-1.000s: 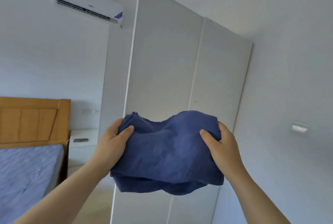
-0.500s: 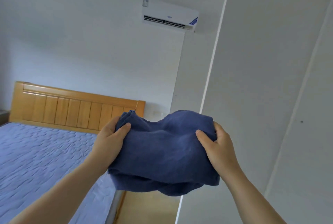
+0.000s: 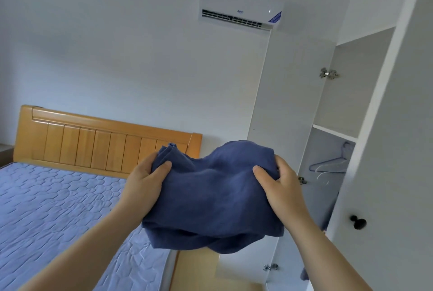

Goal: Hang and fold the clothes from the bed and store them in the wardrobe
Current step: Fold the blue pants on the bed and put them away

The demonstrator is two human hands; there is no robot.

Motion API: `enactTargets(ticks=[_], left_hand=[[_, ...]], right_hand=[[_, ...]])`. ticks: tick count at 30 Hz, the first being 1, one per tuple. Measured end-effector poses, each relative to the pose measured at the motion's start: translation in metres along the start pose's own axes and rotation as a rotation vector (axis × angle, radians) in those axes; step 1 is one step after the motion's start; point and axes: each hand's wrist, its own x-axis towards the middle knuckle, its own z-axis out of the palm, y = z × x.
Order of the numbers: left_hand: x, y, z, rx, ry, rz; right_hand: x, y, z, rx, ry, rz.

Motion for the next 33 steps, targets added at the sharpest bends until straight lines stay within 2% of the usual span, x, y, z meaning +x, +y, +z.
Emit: enactTargets(ticks=[9,17,24,33], left_hand=[[0.098,-0.040,0.040,-0.012,0.016,0.011],[0.194,-0.057,0.102,0.013,-0.050,0.088],[0.272,-0.094,0.176,-0.012,-0.153,0.098],[0.382,-0.135,0.298,-0.133,-0.361,0.120]], right_hand=[[0.095,0.056,0.034,0.027,0.009,-0.027],[0.189,0.107,0.026,0.097,0.080,-0.011],[0.258,0.161,0.013,0.059,0.137,0.061],[0.337,0.233,-0.025,-0.119,0.329,0.144]])
